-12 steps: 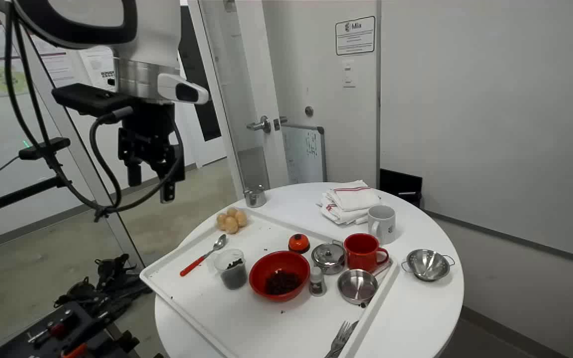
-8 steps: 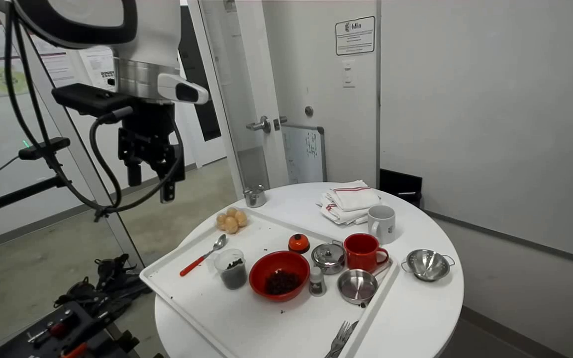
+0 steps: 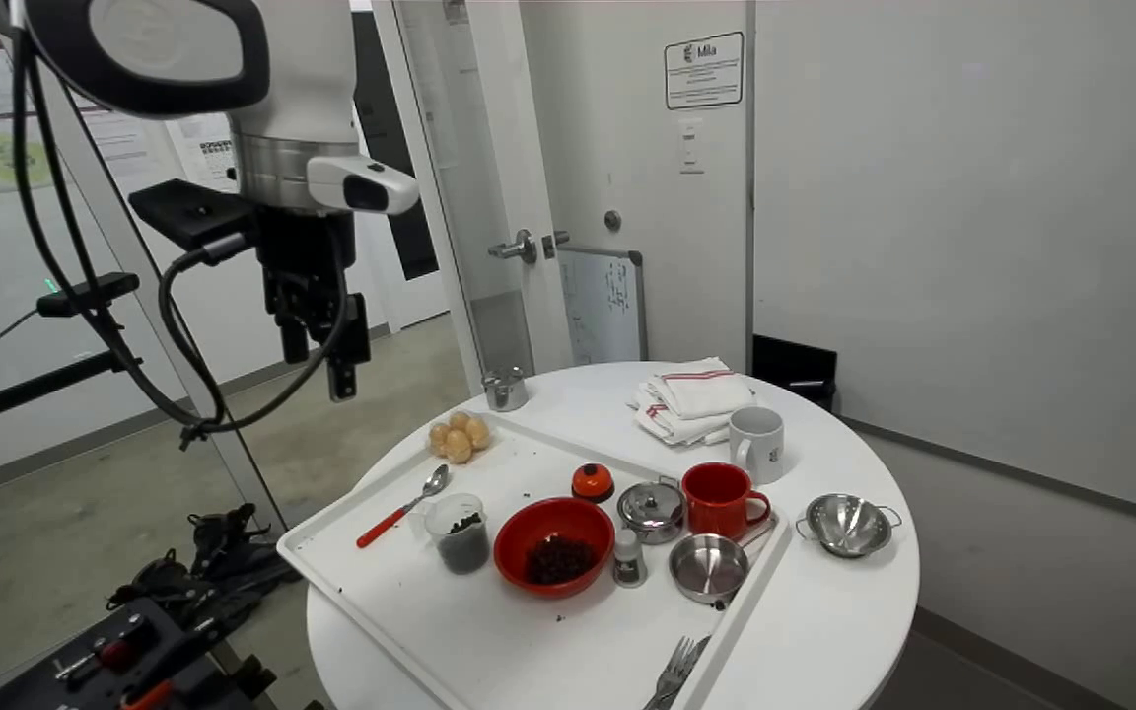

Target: Pour the contents in the clear jug into the red bowl three times

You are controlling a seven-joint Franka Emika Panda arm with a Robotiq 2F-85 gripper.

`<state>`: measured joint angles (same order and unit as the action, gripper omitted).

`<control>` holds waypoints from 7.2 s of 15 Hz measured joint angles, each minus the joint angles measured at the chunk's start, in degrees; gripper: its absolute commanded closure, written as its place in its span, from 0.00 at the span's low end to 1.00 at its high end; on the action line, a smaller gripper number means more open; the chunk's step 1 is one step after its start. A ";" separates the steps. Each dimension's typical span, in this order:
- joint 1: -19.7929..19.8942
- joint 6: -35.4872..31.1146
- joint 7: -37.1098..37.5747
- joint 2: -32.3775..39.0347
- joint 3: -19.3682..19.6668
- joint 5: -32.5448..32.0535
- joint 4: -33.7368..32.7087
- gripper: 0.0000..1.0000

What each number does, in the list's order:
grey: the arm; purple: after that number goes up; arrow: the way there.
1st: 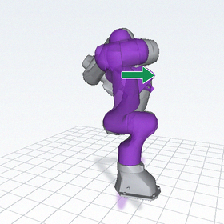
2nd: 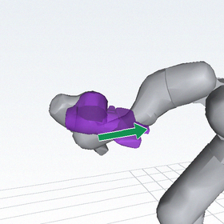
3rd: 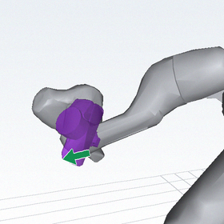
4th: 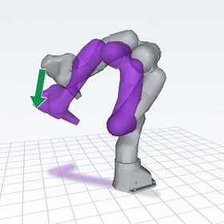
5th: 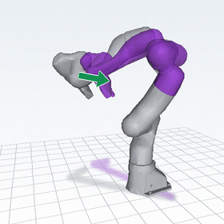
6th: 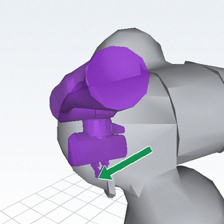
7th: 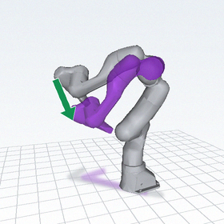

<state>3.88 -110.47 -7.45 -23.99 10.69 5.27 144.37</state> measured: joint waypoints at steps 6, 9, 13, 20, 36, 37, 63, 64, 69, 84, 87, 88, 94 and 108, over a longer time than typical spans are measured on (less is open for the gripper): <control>-0.70 -21.74 17.73 0.29 -8.10 7.68 9.81 0.00; -2.27 -35.49 30.42 1.17 -15.68 8.64 14.57 0.00; -2.58 -40.25 36.37 2.67 -19.79 8.38 15.13 0.00; 2.21 -41.38 47.12 4.01 -21.23 3.88 15.06 0.00; 5.87 -47.18 93.03 21.13 -24.73 -15.32 10.15 0.00; 5.04 -48.30 93.67 22.69 -23.73 -16.61 9.43 0.00; -4.37 -53.12 62.20 44.01 -15.69 10.36 -0.31 0.49; -4.55 -53.12 62.20 44.16 -15.40 10.36 -0.37 0.56; -5.14 -53.12 62.20 44.67 -14.60 10.36 -0.61 0.91; -6.42 -53.14 58.91 44.85 -14.05 10.68 -1.19 0.01; -7.62 -53.14 58.85 44.85 -13.53 10.59 -1.42 0.00; -8.11 -53.20 58.86 44.85 -13.24 10.56 -1.53 0.00; -10.52 -53.24 58.93 45.04 -11.09 10.35 -2.28 0.37; -11.13 -53.23 58.90 45.39 -10.28 10.33 -2.59 0.56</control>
<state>-7.24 -163.70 51.45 21.40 0.41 15.60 141.78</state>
